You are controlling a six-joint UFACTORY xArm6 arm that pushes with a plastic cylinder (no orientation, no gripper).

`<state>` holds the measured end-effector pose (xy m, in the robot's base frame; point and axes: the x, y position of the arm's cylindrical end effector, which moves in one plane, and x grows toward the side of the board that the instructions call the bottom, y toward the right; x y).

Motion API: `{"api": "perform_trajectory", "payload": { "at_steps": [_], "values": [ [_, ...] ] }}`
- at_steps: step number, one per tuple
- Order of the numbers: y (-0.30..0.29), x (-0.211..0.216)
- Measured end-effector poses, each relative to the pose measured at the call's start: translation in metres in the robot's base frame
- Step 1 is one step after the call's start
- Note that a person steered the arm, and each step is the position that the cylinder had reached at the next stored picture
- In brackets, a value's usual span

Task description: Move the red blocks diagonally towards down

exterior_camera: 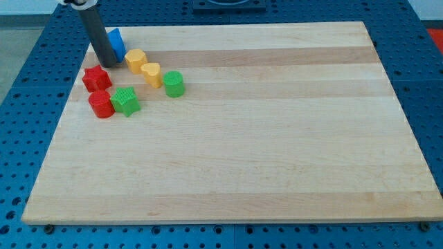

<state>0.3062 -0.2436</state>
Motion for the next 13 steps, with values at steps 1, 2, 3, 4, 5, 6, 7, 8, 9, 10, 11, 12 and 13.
{"api": "perform_trajectory", "payload": {
  "at_steps": [1,2,3,4,5,6,7,8,9,10,11,12,13],
  "values": [
    [0.0,0.003],
    [-0.011,0.013],
    [-0.022,0.022],
    [-0.028,0.027],
    [-0.025,0.052],
    [-0.024,0.085],
    [-0.023,0.12],
    [-0.007,0.153],
    [0.004,0.161],
    [-0.025,0.139],
    [-0.04,0.104],
    [-0.028,0.093],
    [-0.002,0.109]
  ]
}}
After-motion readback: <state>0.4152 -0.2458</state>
